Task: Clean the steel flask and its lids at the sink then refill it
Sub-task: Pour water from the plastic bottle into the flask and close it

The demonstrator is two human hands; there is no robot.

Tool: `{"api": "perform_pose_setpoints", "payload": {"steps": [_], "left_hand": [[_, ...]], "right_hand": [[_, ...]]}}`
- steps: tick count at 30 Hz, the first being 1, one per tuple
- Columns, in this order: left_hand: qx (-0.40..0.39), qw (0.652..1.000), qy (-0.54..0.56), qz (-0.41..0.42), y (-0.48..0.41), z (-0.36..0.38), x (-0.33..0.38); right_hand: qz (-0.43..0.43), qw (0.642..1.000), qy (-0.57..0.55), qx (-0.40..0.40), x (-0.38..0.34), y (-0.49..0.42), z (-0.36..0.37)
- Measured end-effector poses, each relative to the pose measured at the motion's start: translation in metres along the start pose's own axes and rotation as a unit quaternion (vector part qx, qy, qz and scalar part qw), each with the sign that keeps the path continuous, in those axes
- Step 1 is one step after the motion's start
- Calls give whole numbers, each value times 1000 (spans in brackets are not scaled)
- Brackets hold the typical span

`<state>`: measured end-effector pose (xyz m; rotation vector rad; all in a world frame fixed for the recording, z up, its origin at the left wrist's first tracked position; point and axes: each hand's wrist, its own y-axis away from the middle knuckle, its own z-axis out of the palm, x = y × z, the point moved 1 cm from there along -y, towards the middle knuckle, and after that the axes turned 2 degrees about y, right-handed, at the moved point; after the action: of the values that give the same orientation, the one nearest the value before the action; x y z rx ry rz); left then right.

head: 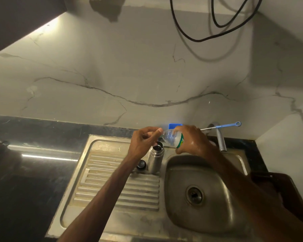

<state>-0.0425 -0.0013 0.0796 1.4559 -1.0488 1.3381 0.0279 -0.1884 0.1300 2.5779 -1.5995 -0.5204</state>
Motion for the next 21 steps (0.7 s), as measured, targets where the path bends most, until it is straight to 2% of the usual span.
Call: {"api": "perform_pose_setpoints", "payload": {"steps": [4, 7, 10, 12, 15, 17, 21], "left_hand": [[30, 999, -21, 21, 7, 13, 13], [38, 997, -59, 23, 9, 19, 17], [-3, 997, -68, 40, 9, 18, 23], [-65, 994, -57, 59, 8, 16, 30], [-163, 980, -56, 103, 9, 13, 48], [-208, 967, -61, 136, 11, 14, 59], [-257, 945, -73, 191, 13, 23, 77]], "right_hand": [[31, 984, -159, 73, 7, 28, 32], [33, 978, -175, 109, 8, 38, 43], [32, 970, -218, 100, 10, 40, 45], [6, 959, -278, 55, 17, 42, 39], [-51, 934, -349, -61, 30, 48, 25], [-94, 904, -389, -146, 35, 51, 13], [-243, 832, -412, -280, 36, 53, -6]]}}
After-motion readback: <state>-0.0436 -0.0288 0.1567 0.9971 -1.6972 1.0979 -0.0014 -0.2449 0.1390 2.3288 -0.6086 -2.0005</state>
